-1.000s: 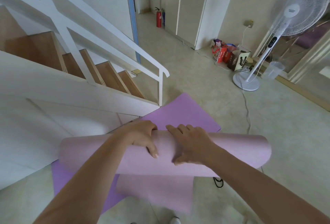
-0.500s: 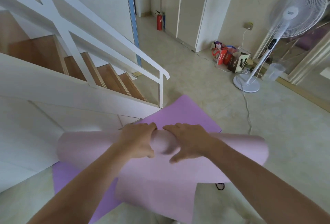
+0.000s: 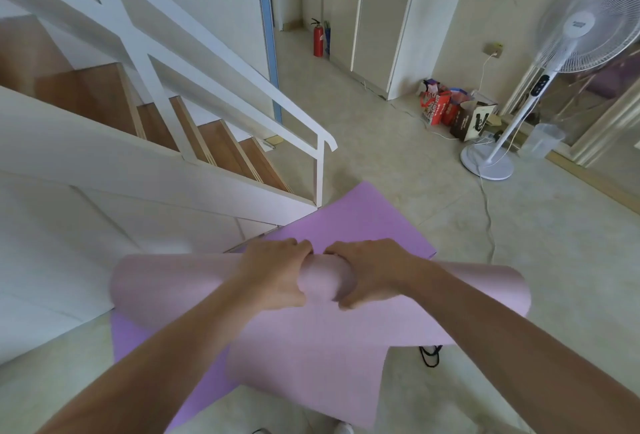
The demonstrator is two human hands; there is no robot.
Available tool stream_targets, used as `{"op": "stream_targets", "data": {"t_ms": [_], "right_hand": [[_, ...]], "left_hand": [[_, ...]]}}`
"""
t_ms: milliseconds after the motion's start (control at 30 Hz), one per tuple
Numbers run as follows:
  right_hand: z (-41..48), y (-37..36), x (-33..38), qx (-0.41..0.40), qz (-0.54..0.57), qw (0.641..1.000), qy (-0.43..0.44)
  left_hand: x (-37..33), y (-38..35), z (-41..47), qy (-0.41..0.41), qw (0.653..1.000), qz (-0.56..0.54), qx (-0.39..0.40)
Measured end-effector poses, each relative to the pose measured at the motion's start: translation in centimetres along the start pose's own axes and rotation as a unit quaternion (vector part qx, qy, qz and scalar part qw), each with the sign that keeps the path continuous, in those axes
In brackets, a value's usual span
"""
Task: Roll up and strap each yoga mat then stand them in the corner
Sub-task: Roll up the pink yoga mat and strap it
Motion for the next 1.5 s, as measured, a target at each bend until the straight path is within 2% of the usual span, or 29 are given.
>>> {"op": "stream_targets", "data": {"t_ms": [100, 133, 200, 300, 367, 400, 467, 533, 567, 633, 700, 767, 833, 900, 933, 1000, 1067, 1133, 1167, 1233, 1333, 1433, 1500], "right_hand": [[0.0, -0.2, 1.3, -0.062, -0.168, 0.984, 0.019], [0.1, -0.2, 1.5, -0.079, -0.183, 0.980, 0.018], [0.4, 0.0, 1.6, -0.103, -0.167, 0.980, 0.020], [0.9, 0.4, 0.6, -0.069, -0.077, 0.995, -0.001], [0.9, 0.4, -0.1, -0.038, 0.021, 0.999, -0.021], [1.0, 0.3, -0.1, -0.031, 0.060, 0.997, -0.024], [1.1, 0.2, 0.2, -0.023, 0.090, 0.996, -0.018], [1.0, -0.2, 0.8, -0.017, 0.050, 0.999, -0.009], [0.9, -0.6, 1.1, -0.022, -0.005, 1.000, -0.004], [0.7, -1.5, 1.9, -0.071, -0.153, 0.986, 0.003], [0.0, -2.2, 2.4, -0.148, -0.247, 0.958, -0.001], [-0.2, -2.6, 3.3, -0.201, -0.275, 0.940, 0.028], [0.2, -2.6, 3.3, -0.168, -0.228, 0.958, 0.040], [0.9, -2.5, 2.2, -0.067, -0.145, 0.987, 0.019], [1.2, -2.4, 1.6, -0.035, -0.107, 0.994, 0.008], [1.4, -1.8, 0.2, 0.003, -0.011, 1.000, -0.020], [1.3, -1.2, -0.7, 0.021, 0.073, 0.996, -0.034], [1.3, -1.2, -0.6, 0.034, 0.089, 0.995, -0.026], [1.2, -1.2, -0.2, 0.039, 0.073, 0.996, -0.020], [1.2, -1.5, 0.9, 0.029, -0.029, 0.999, 0.001], [1.3, -2.9, 2.9, -0.019, -0.184, 0.982, 0.025], [1.8, -3.2, 2.7, -0.023, -0.131, 0.991, 0.034], [2.2, -3.0, 1.9, 0.022, -0.074, 0.997, 0.024]], "left_hand": [[1.9, 0.3, 0.7, 0.041, 0.986, -0.094, 0.135], [2.3, 0.4, 0.7, 0.050, 0.978, -0.120, 0.164], [2.1, 0.9, 0.4, 0.040, 0.976, -0.122, 0.174], [0.4, 0.4, -0.5, -0.012, 0.996, 0.020, 0.088], [-0.7, -0.5, -1.1, -0.039, 0.991, 0.122, -0.033], [-1.0, -0.5, -1.3, -0.048, 0.984, 0.136, -0.105], [-1.0, -0.3, -1.2, -0.061, 0.976, 0.103, -0.179], [-0.2, -0.9, -0.2, -0.044, 0.991, 0.072, -0.106], [0.5, -1.2, 0.3, -0.024, 0.997, 0.053, -0.049], [1.2, -1.6, 0.7, -0.001, 0.999, -0.018, 0.046], [1.6, -1.5, 0.8, 0.018, 0.988, -0.091, 0.121], [1.9, -2.2, 0.5, 0.031, 0.968, -0.139, 0.205], [2.1, -3.2, 0.1, 0.035, 0.951, -0.159, 0.262], [1.9, -3.3, -0.3, 0.028, 0.952, -0.159, 0.261], [1.6, -3.1, -0.5, 0.017, 0.963, -0.131, 0.237], [0.9, -2.4, -0.9, -0.028, 0.992, 0.012, 0.118], [-0.1, -2.0, -1.3, -0.053, 0.991, 0.120, -0.009], [0.3, -1.8, -0.9, -0.036, 0.992, 0.107, -0.057], [0.9, -1.8, -0.5, -0.023, 0.996, 0.069, -0.047], [2.3, -2.1, 0.1, 0.013, 0.999, -0.025, 0.030], [3.6, -3.1, 0.3, 0.050, 0.974, -0.125, 0.183], [4.2, -4.1, -0.4, 0.060, 0.941, -0.173, 0.284], [3.6, -4.0, -0.9, 0.042, 0.950, -0.145, 0.274]]}}
Point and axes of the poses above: each hand's wrist, its own z-axis towards the middle knuckle, its own y-axis out of the back of the hand, x = y × z, the point moved 8 cm from there along z, towards the middle knuckle, and after that the axes turned 14 degrees about y, right-handed, at the moved point
